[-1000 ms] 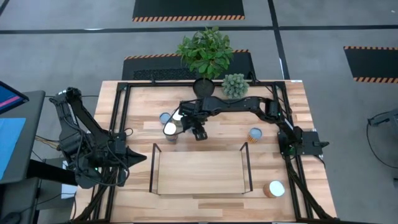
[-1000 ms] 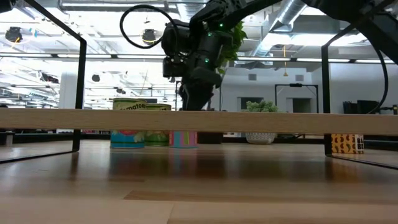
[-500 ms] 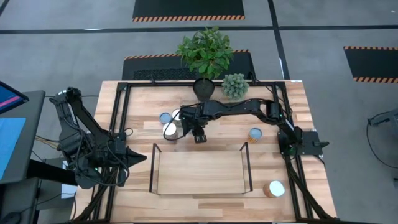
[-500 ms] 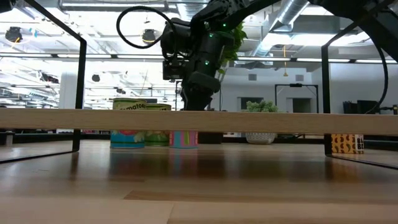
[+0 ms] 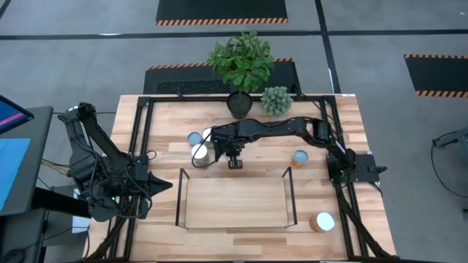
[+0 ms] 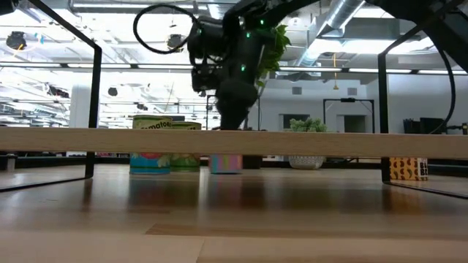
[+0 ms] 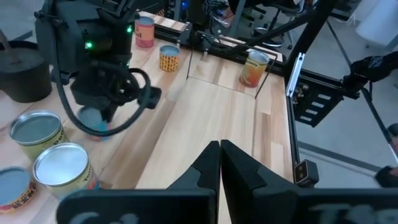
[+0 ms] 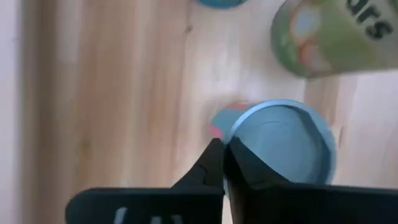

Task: Pick and place cans onto a shelf
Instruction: Put the blue corn can on the shelf

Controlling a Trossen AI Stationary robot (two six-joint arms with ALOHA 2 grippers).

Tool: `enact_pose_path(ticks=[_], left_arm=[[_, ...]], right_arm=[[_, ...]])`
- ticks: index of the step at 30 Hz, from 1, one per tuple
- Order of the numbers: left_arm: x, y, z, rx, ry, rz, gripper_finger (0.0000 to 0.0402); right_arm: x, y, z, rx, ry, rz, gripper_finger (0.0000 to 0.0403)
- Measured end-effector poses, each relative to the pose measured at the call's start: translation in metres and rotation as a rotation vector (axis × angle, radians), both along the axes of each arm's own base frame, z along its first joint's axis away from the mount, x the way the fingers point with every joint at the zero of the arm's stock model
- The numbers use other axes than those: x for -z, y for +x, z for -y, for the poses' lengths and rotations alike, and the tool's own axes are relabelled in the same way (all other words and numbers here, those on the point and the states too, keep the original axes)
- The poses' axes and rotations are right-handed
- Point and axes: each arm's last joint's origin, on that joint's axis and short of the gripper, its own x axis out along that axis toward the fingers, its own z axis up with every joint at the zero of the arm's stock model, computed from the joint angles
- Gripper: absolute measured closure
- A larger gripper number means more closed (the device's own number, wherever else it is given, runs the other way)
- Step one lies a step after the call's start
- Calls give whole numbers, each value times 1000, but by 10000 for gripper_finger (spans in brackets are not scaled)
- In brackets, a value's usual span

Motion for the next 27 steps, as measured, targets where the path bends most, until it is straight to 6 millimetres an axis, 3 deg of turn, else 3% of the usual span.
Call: enact_pose_path(ticks=[6,12,21,27], left_arm=[[0,0,0,0,6,1,401],[0,0,0,7,21,-1,401],[1,0,-1,14,41,-7,401],[1,-1,-1,21,47,-19,401]], right_arm=[[-47,-10,-23,-5,19,4,396],[-66,-19,-58,1,47,9,398],[-64,-27,-122,-18,85,-4,398],[-52,-34,-147,48,60,-31,392]])
